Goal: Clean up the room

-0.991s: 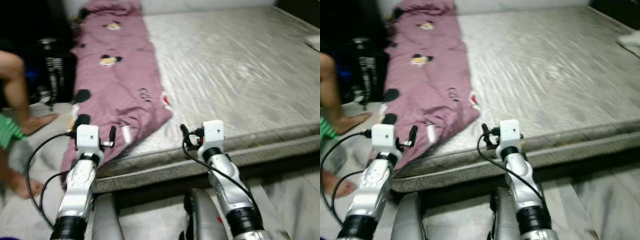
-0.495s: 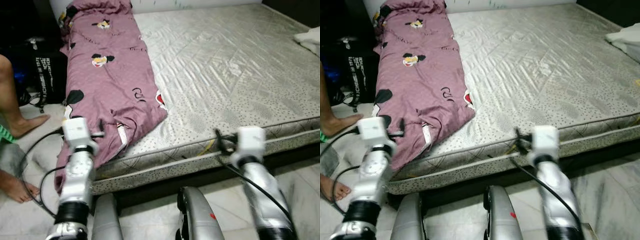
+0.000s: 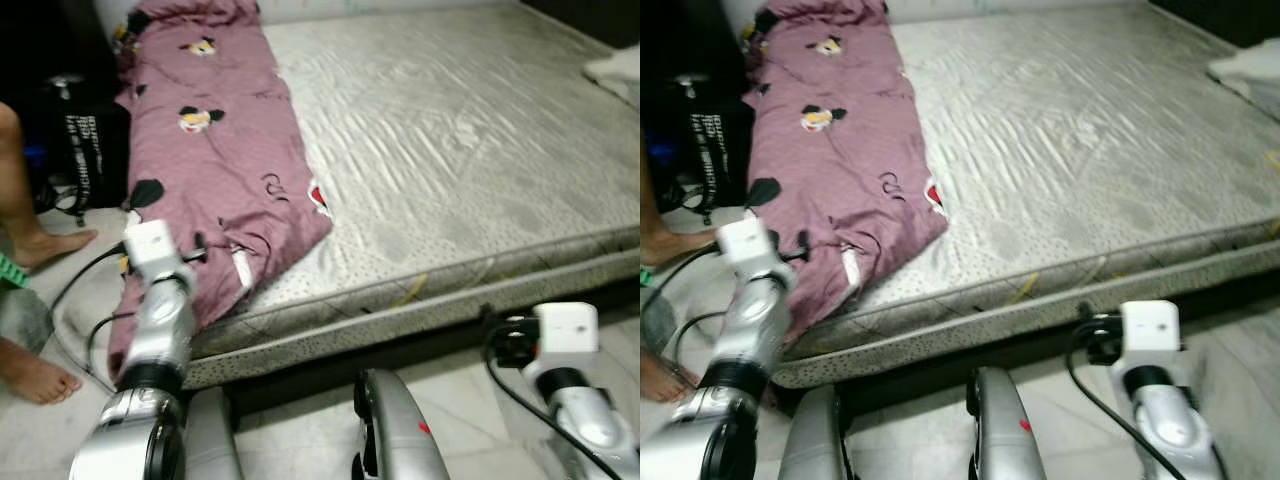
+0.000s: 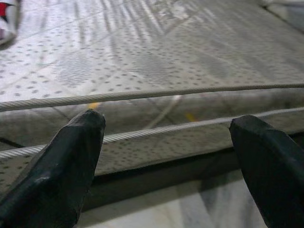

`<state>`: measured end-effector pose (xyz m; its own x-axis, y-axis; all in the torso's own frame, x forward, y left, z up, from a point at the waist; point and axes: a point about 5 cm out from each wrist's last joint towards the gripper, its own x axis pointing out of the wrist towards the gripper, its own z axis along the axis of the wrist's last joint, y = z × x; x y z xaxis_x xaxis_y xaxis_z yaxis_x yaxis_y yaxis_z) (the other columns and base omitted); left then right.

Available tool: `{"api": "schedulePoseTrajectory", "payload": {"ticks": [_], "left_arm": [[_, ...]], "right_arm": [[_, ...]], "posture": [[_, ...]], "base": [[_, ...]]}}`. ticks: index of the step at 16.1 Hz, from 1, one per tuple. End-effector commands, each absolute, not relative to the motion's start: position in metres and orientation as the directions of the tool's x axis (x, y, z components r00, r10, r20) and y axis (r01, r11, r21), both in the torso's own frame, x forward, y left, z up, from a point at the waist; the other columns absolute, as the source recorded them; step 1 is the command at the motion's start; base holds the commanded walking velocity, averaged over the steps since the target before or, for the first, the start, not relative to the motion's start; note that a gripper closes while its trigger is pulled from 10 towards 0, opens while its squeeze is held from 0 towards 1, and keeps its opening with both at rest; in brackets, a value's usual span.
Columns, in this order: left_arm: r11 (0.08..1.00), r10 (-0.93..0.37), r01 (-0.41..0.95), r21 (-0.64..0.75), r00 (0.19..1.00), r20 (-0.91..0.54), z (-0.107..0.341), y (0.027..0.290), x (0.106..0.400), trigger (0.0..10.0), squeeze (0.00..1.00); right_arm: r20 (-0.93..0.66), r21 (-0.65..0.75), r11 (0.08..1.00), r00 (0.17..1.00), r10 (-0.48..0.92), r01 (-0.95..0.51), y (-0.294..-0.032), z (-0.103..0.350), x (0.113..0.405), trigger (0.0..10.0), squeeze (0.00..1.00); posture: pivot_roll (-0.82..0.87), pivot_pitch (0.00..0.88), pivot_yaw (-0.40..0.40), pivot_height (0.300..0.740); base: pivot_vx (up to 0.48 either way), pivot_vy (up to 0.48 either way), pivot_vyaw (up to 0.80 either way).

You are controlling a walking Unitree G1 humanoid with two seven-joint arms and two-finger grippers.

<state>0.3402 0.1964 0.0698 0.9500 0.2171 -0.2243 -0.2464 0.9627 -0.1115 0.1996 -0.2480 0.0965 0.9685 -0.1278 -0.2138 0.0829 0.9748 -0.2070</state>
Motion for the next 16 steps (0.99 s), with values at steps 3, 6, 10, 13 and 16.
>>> {"api": "schedulePoseTrajectory", "payload": {"ticks": [3, 6, 10, 13, 16], "left_arm": [[0.978, 0.111, -0.151, -0.147, 0.961, -0.254, 0.073, 0.165, 0.354, 10.0, 0.00], [0.982, 0.015, -0.067, -0.176, 0.960, -0.279, 0.075, 0.133, 0.359, 10.0, 0.00], [0.981, -0.020, -0.040, -0.191, 0.954, -0.300, 0.070, 0.107, 0.356, 10.0, 0.00], [0.972, 0.012, -0.069, -0.225, 0.969, -0.247, 0.077, 0.110, 0.358, 10.0, 0.00], [0.986, -0.094, 0.045, -0.162, 0.947, -0.307, 0.064, 0.100, 0.351, 10.0, 0.00]], "right_arm": [[-0.237, -0.239, 0.966, 0.959, -0.155, 0.098, -0.258, 0.112, 0.177, 10.0, 0.00], [-0.285, -0.263, 0.959, 0.942, -0.178, 0.102, -0.263, 0.114, 0.154, 10.0, 0.00], [-0.312, -0.286, 0.950, 0.926, -0.214, 0.123, -0.270, 0.122, 0.142, 10.0, 0.00], [-0.317, -0.286, 0.950, 0.923, -0.218, 0.126, -0.272, 0.120, 0.146, 10.0, 0.00], [-0.322, -0.280, 0.953, 0.924, -0.208, 0.117, -0.268, 0.116, 0.152, 10.0, 0.00]], "posture": [[-0.25, 0.122, -0.007, 0.544], [-0.29, 0.158, -0.010, 0.544], [-0.32, 0.195, -0.011, 0.544], [-0.30, 0.187, -0.014, 0.544], [-0.28, 0.184, -0.016, 0.544]], "base": [[0.000, 0.000, 0.00], [0.000, 0.000, 0.00], [0.000, 0.000, 0.00], [0.000, 0.000, 0.00], [0.000, 0.000, 0.00]]}}
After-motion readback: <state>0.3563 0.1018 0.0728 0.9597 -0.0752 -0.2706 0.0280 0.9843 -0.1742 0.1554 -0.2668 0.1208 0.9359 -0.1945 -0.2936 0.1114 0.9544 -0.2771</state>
